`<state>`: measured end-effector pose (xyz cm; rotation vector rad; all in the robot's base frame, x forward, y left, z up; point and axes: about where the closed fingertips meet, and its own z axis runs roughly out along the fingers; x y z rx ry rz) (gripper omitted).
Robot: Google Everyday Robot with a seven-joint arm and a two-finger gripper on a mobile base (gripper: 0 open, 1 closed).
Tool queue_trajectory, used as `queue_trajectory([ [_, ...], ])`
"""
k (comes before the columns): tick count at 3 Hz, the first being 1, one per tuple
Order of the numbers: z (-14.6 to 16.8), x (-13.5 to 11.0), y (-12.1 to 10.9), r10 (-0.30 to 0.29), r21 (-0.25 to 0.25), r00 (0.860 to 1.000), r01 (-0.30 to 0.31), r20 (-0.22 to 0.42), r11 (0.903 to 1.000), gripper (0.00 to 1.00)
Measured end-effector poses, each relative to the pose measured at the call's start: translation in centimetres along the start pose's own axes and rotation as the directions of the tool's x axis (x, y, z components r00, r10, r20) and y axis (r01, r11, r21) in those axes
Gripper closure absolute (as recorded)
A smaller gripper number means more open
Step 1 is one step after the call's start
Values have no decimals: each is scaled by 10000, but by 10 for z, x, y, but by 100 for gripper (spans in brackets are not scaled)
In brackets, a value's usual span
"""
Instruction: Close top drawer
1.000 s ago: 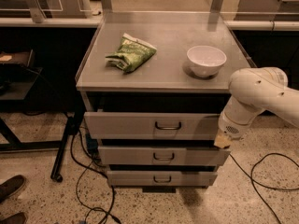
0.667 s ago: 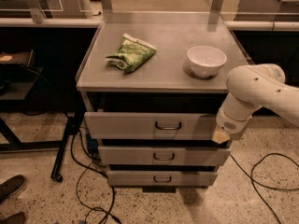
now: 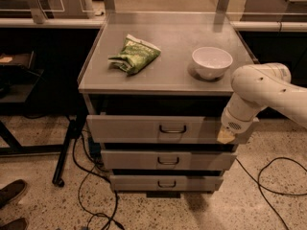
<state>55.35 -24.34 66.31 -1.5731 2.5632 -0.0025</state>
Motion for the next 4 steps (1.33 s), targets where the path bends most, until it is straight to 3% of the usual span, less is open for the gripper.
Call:
queue_trajectory([
  [3, 0, 0, 0, 0, -2, 10000, 0, -1, 10000, 11],
  [4, 0, 0, 0, -1, -3, 10000, 1, -2, 10000, 0],
])
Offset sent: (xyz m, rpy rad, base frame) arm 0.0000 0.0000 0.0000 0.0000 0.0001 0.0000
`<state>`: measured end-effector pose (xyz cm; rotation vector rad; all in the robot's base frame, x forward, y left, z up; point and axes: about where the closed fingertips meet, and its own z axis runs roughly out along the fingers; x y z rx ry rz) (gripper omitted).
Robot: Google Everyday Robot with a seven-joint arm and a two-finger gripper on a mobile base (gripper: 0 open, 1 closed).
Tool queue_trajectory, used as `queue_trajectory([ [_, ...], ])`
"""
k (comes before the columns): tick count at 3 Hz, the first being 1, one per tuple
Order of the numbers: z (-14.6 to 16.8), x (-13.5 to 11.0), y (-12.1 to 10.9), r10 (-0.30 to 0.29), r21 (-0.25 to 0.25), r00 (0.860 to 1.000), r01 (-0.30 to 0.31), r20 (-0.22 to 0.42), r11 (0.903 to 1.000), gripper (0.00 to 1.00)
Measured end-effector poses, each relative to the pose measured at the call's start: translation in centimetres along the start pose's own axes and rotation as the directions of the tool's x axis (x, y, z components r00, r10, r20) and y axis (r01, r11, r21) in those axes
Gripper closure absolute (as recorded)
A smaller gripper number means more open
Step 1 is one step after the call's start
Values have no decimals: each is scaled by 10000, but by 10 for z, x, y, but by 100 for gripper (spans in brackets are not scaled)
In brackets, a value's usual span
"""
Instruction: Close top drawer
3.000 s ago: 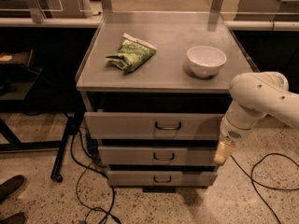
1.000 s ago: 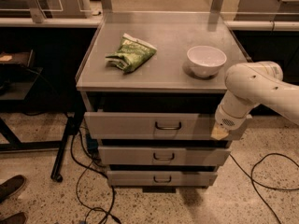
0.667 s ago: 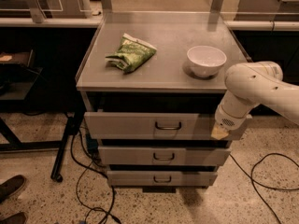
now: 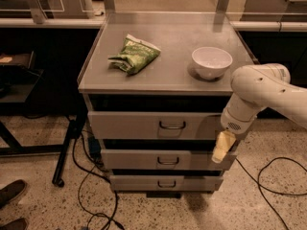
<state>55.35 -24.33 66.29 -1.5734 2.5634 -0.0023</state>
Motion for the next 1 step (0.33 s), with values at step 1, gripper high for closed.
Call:
queue_trajectory([
  [1, 0, 0, 0, 0, 0, 10000, 0, 0, 10000, 0],
])
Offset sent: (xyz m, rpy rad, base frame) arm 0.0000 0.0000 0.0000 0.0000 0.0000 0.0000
